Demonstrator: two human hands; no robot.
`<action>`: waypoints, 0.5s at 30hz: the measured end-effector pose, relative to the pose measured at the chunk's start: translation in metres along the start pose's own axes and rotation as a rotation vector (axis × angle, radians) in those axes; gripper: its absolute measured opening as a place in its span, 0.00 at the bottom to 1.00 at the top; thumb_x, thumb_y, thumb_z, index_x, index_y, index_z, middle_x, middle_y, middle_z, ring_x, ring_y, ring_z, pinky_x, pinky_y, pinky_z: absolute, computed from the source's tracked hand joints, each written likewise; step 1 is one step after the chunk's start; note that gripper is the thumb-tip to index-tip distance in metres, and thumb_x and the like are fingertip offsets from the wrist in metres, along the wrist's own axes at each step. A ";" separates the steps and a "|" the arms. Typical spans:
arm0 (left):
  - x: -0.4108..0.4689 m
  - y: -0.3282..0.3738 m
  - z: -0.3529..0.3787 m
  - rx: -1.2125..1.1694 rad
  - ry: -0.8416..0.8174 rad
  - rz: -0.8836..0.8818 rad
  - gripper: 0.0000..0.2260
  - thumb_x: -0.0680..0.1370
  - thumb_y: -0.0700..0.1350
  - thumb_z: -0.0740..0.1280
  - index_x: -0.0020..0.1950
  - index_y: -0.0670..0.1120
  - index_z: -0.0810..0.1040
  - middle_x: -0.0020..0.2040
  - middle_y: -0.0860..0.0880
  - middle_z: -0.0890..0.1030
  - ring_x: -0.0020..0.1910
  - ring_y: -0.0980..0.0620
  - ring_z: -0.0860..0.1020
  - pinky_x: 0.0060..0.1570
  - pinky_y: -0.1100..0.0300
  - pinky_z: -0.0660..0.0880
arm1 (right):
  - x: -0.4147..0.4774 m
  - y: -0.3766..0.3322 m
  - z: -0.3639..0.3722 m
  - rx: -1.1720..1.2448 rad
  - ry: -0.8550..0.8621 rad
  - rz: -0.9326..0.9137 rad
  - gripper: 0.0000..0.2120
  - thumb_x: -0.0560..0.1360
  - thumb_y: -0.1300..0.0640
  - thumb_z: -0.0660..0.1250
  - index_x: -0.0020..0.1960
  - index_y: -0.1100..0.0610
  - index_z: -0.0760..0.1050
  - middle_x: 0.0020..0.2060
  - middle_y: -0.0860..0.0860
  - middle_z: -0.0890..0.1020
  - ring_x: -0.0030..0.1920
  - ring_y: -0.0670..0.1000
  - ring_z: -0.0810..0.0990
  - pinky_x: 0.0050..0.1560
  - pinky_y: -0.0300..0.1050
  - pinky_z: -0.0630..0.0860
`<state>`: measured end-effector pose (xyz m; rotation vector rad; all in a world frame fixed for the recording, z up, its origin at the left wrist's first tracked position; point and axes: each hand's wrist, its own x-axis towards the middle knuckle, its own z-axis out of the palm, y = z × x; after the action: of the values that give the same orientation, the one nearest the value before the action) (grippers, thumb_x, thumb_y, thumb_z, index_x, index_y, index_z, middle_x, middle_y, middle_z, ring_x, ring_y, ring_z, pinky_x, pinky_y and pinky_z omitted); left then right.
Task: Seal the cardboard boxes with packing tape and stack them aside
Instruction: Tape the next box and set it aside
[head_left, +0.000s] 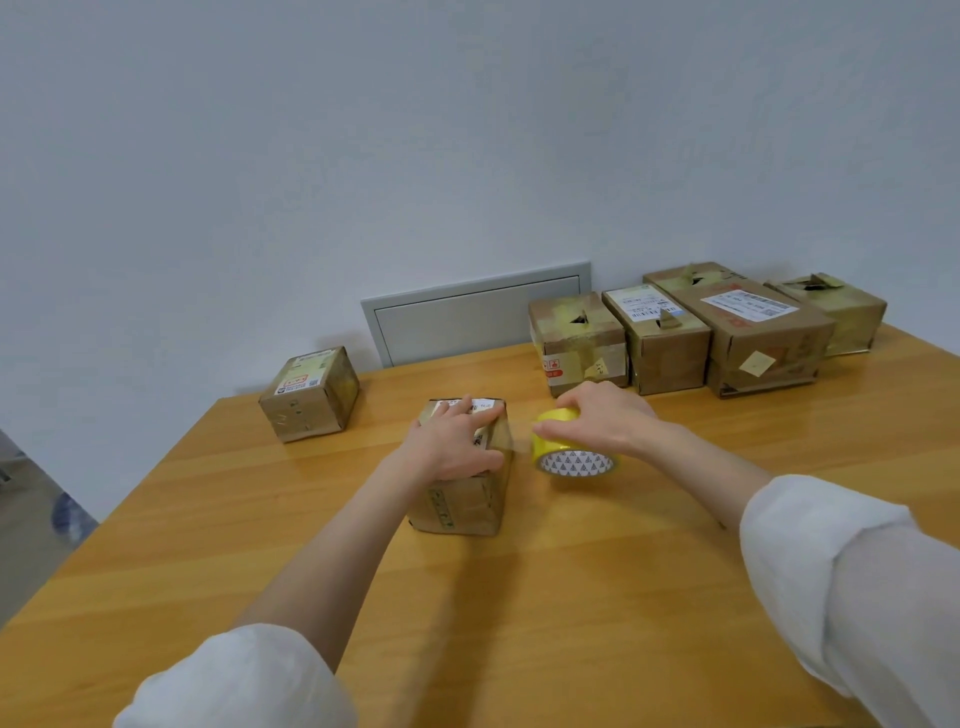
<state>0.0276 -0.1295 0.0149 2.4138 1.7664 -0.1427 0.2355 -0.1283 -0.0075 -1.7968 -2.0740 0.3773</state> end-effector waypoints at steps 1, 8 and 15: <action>0.000 0.000 0.000 0.002 0.003 -0.002 0.33 0.76 0.57 0.63 0.77 0.63 0.51 0.79 0.48 0.49 0.78 0.43 0.47 0.73 0.37 0.51 | 0.000 -0.001 0.001 -0.024 0.013 0.010 0.31 0.71 0.30 0.62 0.65 0.48 0.75 0.57 0.48 0.79 0.47 0.47 0.72 0.39 0.44 0.67; -0.004 -0.002 0.001 0.018 0.009 -0.005 0.32 0.77 0.58 0.60 0.77 0.62 0.48 0.79 0.47 0.48 0.77 0.44 0.47 0.73 0.37 0.50 | 0.002 0.006 -0.002 -0.214 0.038 0.050 0.34 0.69 0.26 0.58 0.65 0.48 0.75 0.52 0.47 0.81 0.46 0.48 0.75 0.34 0.40 0.67; -0.010 -0.005 0.005 0.011 -0.026 0.028 0.35 0.76 0.60 0.63 0.77 0.64 0.47 0.79 0.47 0.43 0.77 0.43 0.42 0.73 0.36 0.44 | -0.003 0.016 -0.008 0.193 -0.184 -0.005 0.14 0.73 0.41 0.66 0.41 0.52 0.79 0.38 0.48 0.79 0.40 0.49 0.77 0.40 0.45 0.74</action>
<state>0.0196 -0.1383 0.0116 2.4311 1.7250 -0.1803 0.2540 -0.1291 -0.0075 -1.6982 -2.0797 0.7397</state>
